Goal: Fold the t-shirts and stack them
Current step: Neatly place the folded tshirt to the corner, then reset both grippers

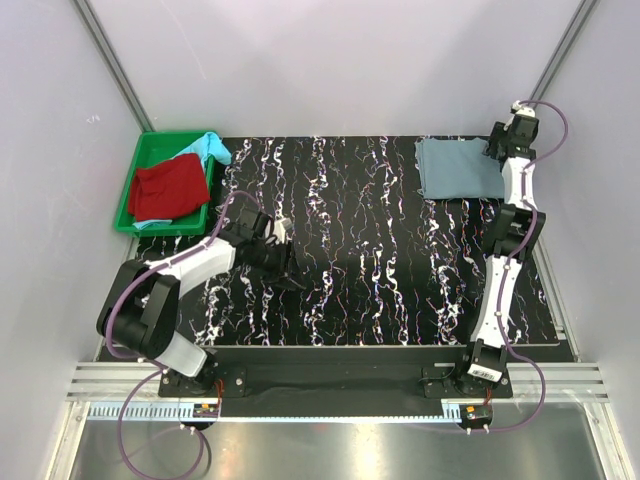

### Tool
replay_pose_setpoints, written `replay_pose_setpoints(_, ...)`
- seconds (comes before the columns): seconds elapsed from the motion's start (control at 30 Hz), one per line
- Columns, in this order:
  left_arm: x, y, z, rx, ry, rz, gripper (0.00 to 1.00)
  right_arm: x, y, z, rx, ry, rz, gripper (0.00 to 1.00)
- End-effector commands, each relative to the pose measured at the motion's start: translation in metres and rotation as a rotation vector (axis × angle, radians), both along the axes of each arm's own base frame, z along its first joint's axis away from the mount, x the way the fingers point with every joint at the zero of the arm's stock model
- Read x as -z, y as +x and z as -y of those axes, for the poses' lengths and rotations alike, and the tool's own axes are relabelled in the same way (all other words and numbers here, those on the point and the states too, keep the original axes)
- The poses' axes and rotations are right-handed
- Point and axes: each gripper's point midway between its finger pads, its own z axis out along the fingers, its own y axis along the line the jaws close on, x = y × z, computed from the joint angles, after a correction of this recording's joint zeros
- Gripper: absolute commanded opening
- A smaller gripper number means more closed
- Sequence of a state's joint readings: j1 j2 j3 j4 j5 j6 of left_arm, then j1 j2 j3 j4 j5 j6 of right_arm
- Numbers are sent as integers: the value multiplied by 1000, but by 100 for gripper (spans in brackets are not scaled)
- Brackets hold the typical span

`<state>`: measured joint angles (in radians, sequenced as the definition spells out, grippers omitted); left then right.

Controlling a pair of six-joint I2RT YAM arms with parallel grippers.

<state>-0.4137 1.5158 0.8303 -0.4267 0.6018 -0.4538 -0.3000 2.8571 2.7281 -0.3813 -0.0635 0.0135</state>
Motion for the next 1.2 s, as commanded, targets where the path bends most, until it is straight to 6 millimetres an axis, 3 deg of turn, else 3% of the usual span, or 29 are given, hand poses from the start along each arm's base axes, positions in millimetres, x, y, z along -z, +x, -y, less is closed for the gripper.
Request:
replay_pose_setpoints(0.0,-20,12,5,-17,-34,48,45,-84,4,11,63,-42,130,57)
replay_pose_setpoints(0.07,-23,11,5,-21,-35,57,45,-91,-15,13,120,-31,67,68)
replay_pose_setpoints(0.1,-25,10,5,-20,-38,65,45,-130,-24,10,146,-16,102,73)
replay_pose_setpoints(0.17,-32,7,6,-9,-54,85,45,-132,-49,2,177,39,22,75)
replay_pose_setpoints(0.2,-34,6,7,-3,-61,90,45,-164,-61,-9,184,76,48,77)
replay_pose_setpoints(0.27,-43,3,9,7,-83,107,45,-163,-87,-33,164,164,-38,80)
replay_pose_setpoints(0.3,-46,2,10,12,-90,115,45,-196,-102,-45,173,204,-6,99)
replay_pose_setpoints(0.33,-52,0,11,20,-102,134,45,-177,-117,-63,169,238,-85,100)
replay_pose_setpoints(0.37,-54,-3,11,28,-106,144,45,-179,-125,-83,128,277,-101,100)
replay_pose_setpoints(0.4,-56,-5,11,31,-113,154,45,-208,-141,-98,112,289,-65,100)
replay_pose_setpoints(0.43,-58,-7,10,32,-113,164,45,-182,-157,-123,90,313,-150,100)
replay_pose_setpoints(0.47,-65,-10,9,20,-123,181,45,-181,-169,-137,64,334,-169,100)
replay_pose_setpoints(0.5,-62,-14,6,4,-122,171,46,-199,-187,-152,47,348,-148,100)
replay_pose_setpoints(0.53,-62,-16,5,-13,-126,175,47,-170,-209,-166,43,374,-236,100)
replay_pose_setpoints(0.57,-64,-26,3,-51,-149,161,48,-165,-223,-187,3,407,-267,99)
replay_pose_setpoints(0.6,-68,-25,5,-70,-179,184,49,-152,-253,-200,2,446,-313,100)
replay_pose_setpoints(0.67,-61,-34,1,-142,-202,153,54,-142,-279,-232,-65,503,-341,100)
replay_pose_setpoints(0.7,-72,-33,1,-163,-242,200,57,-151,-295,-243,-97,527,-310,100)
replay_pose_setpoints(0.73,-72,-34,-1,-186,-255,206,61,-115,-321,-256,-105,560,-390,100)
replay_pose_setpoints(0.77,-64,-40,-3,-216,-262,173,65,-113,-328,-269,-149,596,-370,100)
replay_pose_setpoints(0.8,-71,-42,-3,-227,-291,200,67,-95,-355,-279,-131,655,-407,100)
replay_pose_setpoints(0.83,-70,-44,-4,-245,-298,188,69,-93,-366,-297,-175,694,-415,100)
replay_pose_setpoints(0.93,-60,-53,-9,-276,-309,169,78,-65,-417,-315,-167,812,-462,100)
replay_pose_setpoints(0.97,-57,-56,-10,-284,-311,158,78,-74,-417,-318,-197,822,-436,100)
replay_pose_setpoints(1.0,-58,-56,-10,-287,-328,165,81,-64,-429,-321,-214,834,-462,100)
replay_pose_setpoints(1.1,-57,-61,-11,-307,-367,179,88,-62,-453,-333,-299,892,-451,99)
replay_pose_setpoints(1.17,-60,-67,-11,-315,-412,180,94,-72,-460,-339,-343,939,-405,100)
